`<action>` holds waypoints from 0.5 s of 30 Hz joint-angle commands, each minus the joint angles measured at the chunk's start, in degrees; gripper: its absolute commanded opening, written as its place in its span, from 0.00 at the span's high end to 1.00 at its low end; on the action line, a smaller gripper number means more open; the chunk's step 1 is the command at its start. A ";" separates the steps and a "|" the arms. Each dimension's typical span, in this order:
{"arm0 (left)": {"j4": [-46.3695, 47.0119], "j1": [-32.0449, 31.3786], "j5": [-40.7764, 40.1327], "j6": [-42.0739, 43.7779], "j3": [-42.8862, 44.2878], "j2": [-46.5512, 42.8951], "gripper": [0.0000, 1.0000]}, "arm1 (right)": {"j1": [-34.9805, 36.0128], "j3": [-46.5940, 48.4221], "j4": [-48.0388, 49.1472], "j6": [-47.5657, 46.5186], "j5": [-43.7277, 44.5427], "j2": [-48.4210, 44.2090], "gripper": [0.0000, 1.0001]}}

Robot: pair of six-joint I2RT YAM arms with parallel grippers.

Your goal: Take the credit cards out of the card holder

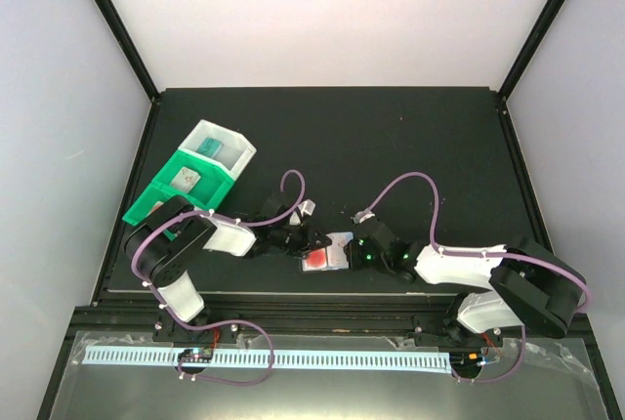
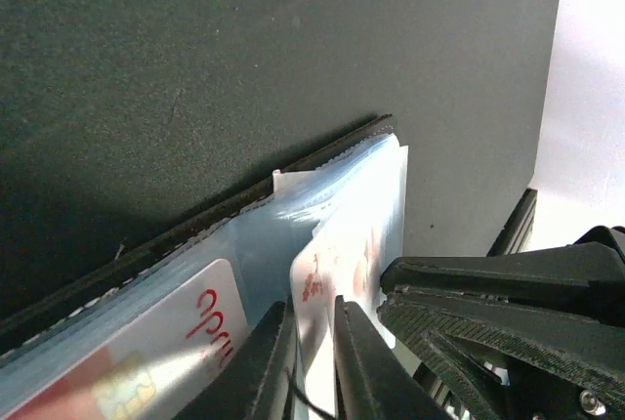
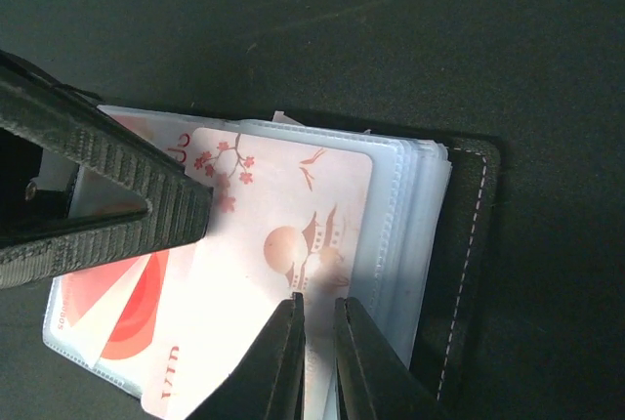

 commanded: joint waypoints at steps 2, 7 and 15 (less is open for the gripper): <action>2.57 -0.51 -0.98 -0.76 -0.42 0.07 0.97 | -0.19 -1.00 -0.96 0.02 0.66 0.99 0.87; 1.92 -0.40 -0.97 -0.80 -0.07 -0.78 0.98 | -0.28 -0.20 -1.22 -0.23 1.06 2.57 0.87; -0.61 0.75 -0.52 0.96 -0.67 -1.72 0.98 | -0.34 0.05 -2.00 0.03 2.50 3.17 0.87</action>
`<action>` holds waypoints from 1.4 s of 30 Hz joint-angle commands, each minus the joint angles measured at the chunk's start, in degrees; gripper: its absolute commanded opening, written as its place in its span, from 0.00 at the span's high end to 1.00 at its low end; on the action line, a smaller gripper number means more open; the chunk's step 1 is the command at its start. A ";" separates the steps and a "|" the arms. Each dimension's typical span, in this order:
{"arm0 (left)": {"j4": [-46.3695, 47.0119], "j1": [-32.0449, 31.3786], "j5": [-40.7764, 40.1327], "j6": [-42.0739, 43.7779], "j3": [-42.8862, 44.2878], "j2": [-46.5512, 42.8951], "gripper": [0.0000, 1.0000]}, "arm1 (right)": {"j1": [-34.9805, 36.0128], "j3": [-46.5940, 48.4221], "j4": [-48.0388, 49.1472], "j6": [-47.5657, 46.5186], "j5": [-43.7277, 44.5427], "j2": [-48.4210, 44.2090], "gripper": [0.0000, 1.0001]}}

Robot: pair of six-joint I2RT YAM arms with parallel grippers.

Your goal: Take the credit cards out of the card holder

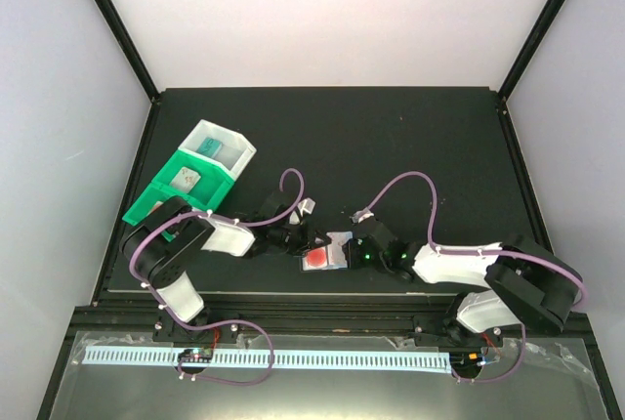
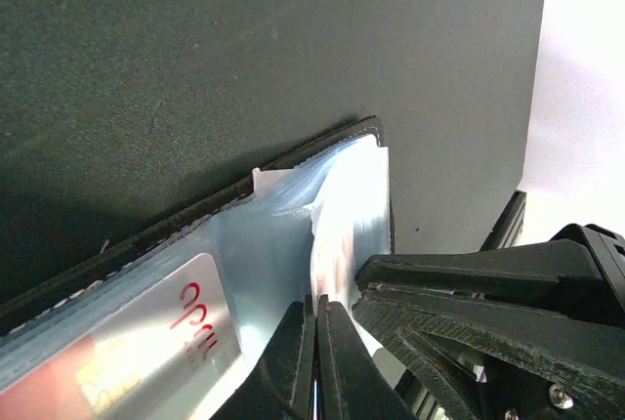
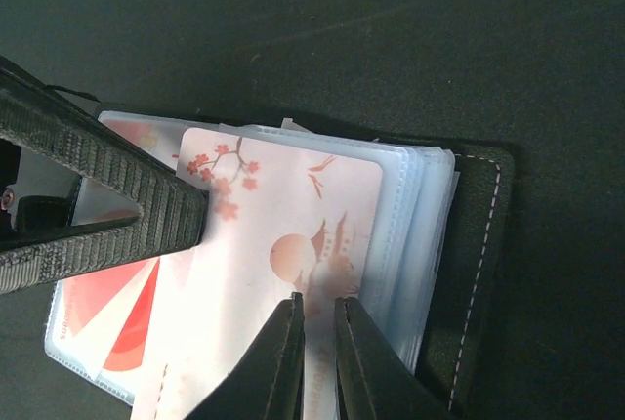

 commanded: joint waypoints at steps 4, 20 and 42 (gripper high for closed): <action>-2.38 1.60 -0.57 2.25 -1.19 -2.95 0.98 | -0.36 0.02 -3.96 -0.03 2.44 1.83 0.87; -14.24 3.35 -4.03 6.38 -2.22 -12.66 0.98 | -0.89 0.72 -4.60 -1.57 1.83 1.28 0.87; -33.46 4.13 3.03 20.91 2.39 -31.54 0.99 | -1.47 9.30 -12.53 -13.81 -14.15 -17.00 0.73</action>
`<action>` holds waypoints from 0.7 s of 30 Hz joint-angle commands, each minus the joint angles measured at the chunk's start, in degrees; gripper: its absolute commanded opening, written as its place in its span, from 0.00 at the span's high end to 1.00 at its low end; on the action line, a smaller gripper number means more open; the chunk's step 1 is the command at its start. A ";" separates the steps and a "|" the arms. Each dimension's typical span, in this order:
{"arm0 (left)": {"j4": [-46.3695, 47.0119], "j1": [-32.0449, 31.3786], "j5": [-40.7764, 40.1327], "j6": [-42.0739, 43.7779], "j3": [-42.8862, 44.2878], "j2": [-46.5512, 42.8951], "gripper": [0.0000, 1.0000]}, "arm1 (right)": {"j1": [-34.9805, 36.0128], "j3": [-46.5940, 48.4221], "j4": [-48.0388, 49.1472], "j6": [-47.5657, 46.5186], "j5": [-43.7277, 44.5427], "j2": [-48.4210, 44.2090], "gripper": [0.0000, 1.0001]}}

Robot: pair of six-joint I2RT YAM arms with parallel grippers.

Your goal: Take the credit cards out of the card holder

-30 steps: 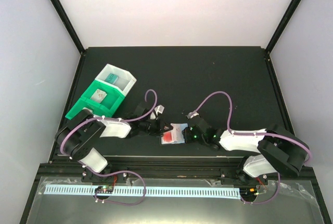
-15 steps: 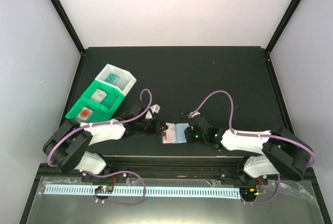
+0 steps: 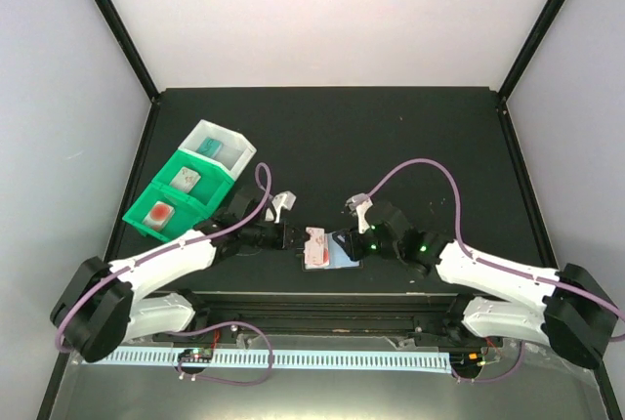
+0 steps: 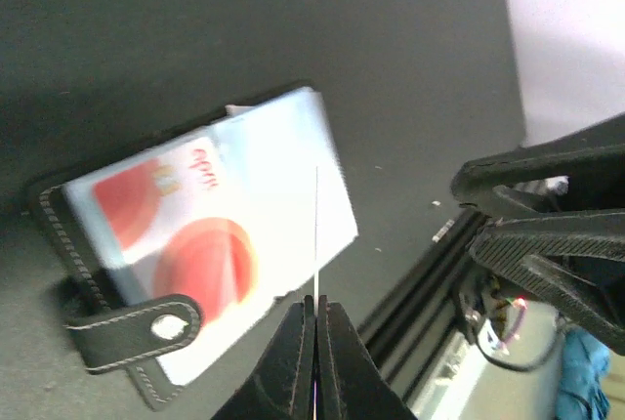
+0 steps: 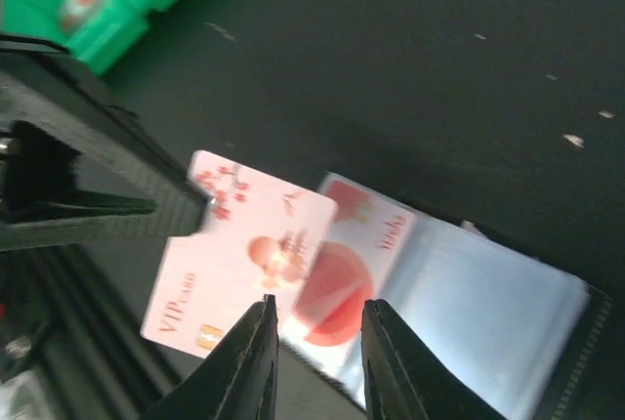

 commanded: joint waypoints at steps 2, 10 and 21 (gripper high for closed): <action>-6.08 0.32 9.58 8.18 3.73 -5.27 0.99 | -0.80 2.46 -0.68 -3.85 -11.30 -4.79 0.71; -7.09 0.26 22.69 14.51 3.55 -12.42 0.99 | -9.22 0.46 5.71 -1.81 -31.41 -7.27 0.54; -1.87 0.19 26.88 12.12 1.77 -13.71 0.98 | -11.48 0.18 10.21 -2.68 -46.77 -5.19 0.52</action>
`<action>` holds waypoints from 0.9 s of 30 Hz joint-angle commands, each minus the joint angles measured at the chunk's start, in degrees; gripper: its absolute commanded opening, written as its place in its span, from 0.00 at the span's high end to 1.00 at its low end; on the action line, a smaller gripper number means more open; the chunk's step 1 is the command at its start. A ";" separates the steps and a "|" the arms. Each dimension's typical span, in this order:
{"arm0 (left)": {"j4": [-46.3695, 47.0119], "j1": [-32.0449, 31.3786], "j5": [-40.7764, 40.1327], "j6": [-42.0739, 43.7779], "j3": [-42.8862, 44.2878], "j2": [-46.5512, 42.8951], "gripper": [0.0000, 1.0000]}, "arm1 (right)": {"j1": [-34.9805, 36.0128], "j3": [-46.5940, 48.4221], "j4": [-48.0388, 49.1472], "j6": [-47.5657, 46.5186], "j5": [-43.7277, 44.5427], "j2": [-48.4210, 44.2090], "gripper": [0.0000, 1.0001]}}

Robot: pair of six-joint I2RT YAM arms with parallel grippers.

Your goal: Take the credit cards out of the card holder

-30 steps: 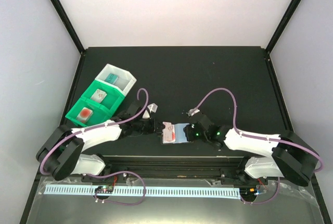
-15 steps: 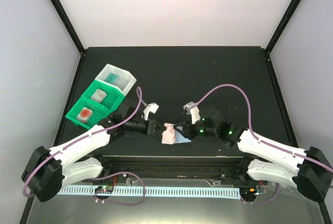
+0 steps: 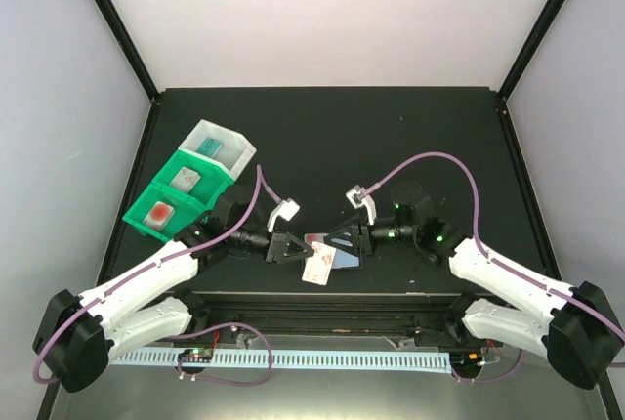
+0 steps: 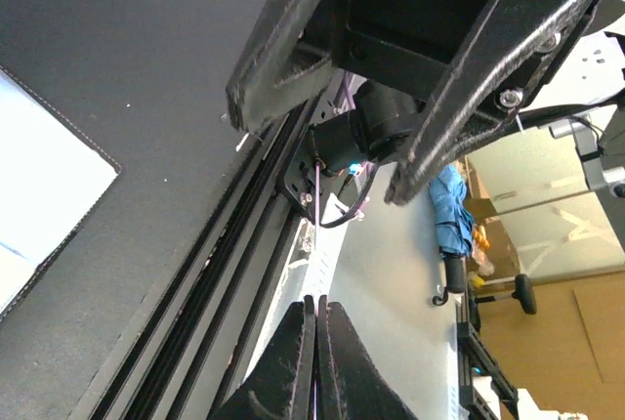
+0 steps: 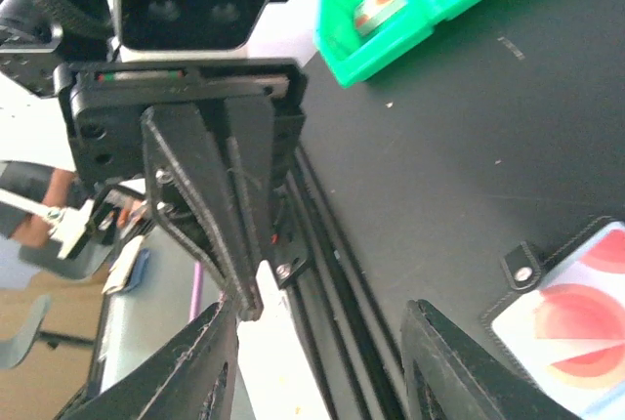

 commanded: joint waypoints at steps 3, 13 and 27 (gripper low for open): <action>3.11 0.23 2.81 0.42 0.20 -0.88 0.98 | -0.17 -1.74 4.01 -1.67 -9.32 1.56 0.53; 2.35 0.25 0.23 -0.14 0.50 -1.16 0.98 | -0.17 -3.04 6.69 -1.11 -10.88 1.90 0.96; -11.17 0.30 -24.81 -6.28 6.88 -10.99 0.35 | -0.17 -3.09 11.02 12.59 7.91 -2.92 0.99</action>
